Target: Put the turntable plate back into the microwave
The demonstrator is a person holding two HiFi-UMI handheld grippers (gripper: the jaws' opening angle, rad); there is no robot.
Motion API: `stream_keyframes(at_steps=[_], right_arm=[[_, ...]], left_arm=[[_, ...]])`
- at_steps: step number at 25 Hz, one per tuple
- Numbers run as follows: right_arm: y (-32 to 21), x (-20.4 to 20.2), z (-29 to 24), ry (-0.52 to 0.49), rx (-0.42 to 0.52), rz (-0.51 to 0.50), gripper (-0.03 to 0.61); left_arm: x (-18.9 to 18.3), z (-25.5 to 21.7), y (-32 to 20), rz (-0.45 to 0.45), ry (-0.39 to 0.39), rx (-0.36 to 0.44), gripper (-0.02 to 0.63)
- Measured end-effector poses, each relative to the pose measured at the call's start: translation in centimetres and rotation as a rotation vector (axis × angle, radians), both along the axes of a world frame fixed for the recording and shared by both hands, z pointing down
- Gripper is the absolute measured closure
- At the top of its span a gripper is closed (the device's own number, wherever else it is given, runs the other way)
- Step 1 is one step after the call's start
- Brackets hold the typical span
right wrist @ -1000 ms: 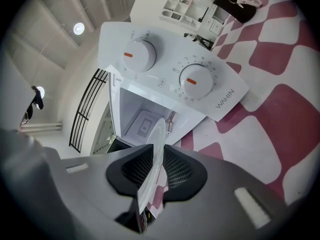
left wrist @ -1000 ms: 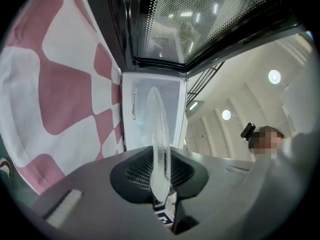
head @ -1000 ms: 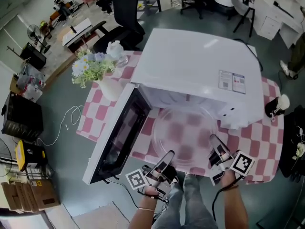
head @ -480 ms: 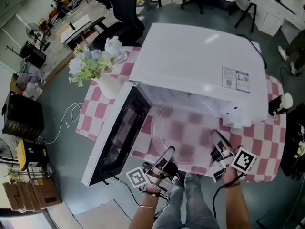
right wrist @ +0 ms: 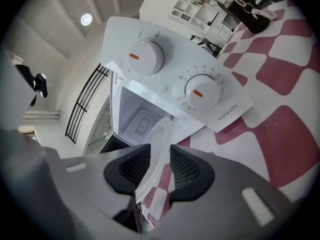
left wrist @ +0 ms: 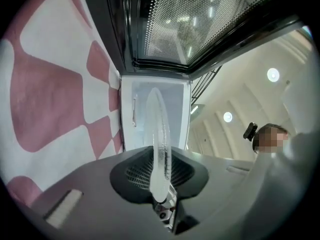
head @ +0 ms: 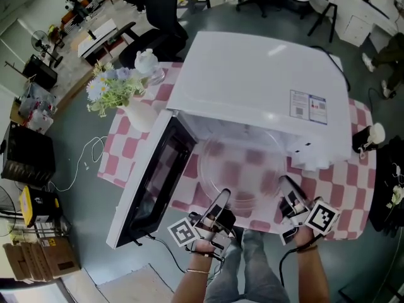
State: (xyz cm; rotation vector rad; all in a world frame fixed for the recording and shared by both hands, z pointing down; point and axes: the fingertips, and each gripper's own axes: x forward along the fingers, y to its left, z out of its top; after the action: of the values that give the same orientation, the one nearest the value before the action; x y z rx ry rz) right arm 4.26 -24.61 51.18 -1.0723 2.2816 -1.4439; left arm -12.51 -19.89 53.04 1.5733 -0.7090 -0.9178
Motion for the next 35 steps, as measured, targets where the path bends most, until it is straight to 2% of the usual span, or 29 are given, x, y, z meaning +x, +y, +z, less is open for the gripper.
stream_keyframes(at_steps=[8, 16, 24, 35], right_arm=[[1.1, 1.7, 0.8, 0.114, -0.007, 0.029, 0.474], [3.1, 2.5, 1.9, 0.122, -0.059, 0.046, 0.474], [4.2, 5.3, 3.2, 0.340, -0.078, 0.138, 0.474], [4.5, 6.8, 3.0, 0.515, -0.036, 0.171, 0.474]], left_arm=[[-0.2, -0.4, -1.4, -0.067, -0.013, 0.000, 0.568], [-0.7, -0.6, -2.9, -0.135, -0.005, -0.010, 0.566], [-0.3, -1.4, -4.4, -0.153, -0.020, -0.004, 0.566], [0.7, -2.3, -7.6, -0.184, 0.006, -0.015, 0.566]])
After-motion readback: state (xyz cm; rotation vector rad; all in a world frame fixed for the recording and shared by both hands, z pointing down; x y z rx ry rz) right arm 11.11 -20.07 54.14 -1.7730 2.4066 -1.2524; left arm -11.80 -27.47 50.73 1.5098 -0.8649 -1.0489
